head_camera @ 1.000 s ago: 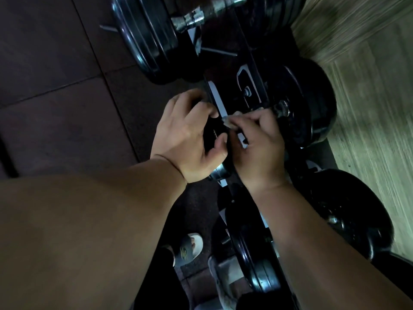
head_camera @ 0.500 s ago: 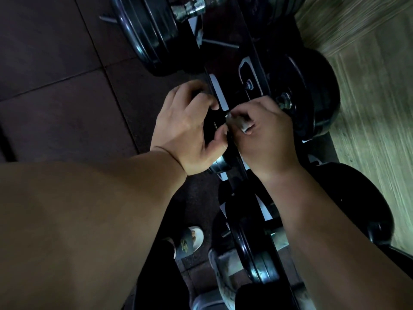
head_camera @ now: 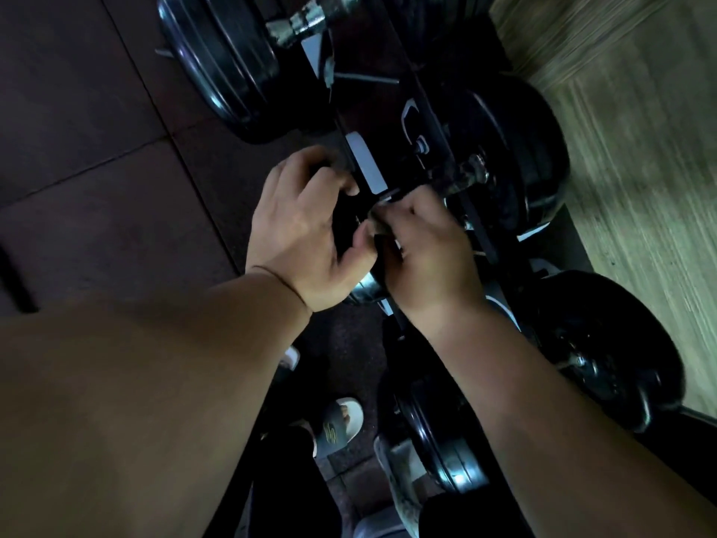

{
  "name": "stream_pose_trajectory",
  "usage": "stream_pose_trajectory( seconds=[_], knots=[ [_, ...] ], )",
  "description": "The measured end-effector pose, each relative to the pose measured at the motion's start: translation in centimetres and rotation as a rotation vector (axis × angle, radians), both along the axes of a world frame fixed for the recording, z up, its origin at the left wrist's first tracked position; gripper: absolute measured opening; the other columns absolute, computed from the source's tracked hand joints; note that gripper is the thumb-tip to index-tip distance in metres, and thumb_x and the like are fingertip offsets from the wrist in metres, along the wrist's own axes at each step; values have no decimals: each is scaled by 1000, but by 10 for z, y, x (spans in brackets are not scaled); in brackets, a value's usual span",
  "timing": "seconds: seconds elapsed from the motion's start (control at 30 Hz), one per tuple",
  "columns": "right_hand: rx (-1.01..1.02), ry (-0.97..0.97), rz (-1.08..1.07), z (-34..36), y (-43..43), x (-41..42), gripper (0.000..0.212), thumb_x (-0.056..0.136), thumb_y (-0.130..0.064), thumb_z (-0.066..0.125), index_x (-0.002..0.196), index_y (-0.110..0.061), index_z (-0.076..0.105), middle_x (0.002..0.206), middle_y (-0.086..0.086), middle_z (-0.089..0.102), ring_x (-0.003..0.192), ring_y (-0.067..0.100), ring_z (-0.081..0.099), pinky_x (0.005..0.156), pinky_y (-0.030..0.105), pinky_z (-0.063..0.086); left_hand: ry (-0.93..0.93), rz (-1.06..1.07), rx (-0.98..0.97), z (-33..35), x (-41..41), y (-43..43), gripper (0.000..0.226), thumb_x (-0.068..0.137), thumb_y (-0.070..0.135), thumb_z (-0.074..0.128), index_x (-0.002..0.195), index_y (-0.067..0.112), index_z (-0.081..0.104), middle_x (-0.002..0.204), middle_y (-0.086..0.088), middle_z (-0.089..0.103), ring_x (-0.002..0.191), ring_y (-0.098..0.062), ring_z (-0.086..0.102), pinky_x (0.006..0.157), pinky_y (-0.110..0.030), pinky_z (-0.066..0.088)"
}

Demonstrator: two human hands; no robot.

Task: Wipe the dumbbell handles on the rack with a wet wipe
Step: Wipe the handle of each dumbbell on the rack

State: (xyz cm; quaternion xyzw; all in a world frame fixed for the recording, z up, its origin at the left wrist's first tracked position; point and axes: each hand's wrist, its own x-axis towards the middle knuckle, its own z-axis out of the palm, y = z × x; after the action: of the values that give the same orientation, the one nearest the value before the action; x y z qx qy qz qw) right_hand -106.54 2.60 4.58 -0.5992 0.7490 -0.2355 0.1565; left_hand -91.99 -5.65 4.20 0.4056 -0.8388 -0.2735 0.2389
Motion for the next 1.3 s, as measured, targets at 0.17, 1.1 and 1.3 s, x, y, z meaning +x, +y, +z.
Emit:
stream_pose_trajectory(
  seconds=[0.17,1.1,1.3],
  knots=[
    [-159,-118,-297,7,-10,-22,13,89,-5,66,102,-4,67,113,8,56,93,14,62,77,20,53,14,1,1,0,-1,0,46,85,40,59,106,1,67,125,-21,60,114,-38,59,96,-45,47],
    [-230,-735,-1216,16,-25,20,7,90,-24,74,95,-28,71,105,-7,72,91,0,69,73,11,54,-28,-31,84,2,1,-5,46,81,41,58,106,3,68,129,-19,58,119,-38,57,96,-48,49],
    [-40,-573,-1101,21,-25,50,9,82,-24,81,86,-31,76,100,-12,72,94,1,67,87,27,57,-24,-80,129,5,3,-12,45,82,43,60,105,5,69,126,-20,59,116,-44,56,101,-51,46]
  ],
)
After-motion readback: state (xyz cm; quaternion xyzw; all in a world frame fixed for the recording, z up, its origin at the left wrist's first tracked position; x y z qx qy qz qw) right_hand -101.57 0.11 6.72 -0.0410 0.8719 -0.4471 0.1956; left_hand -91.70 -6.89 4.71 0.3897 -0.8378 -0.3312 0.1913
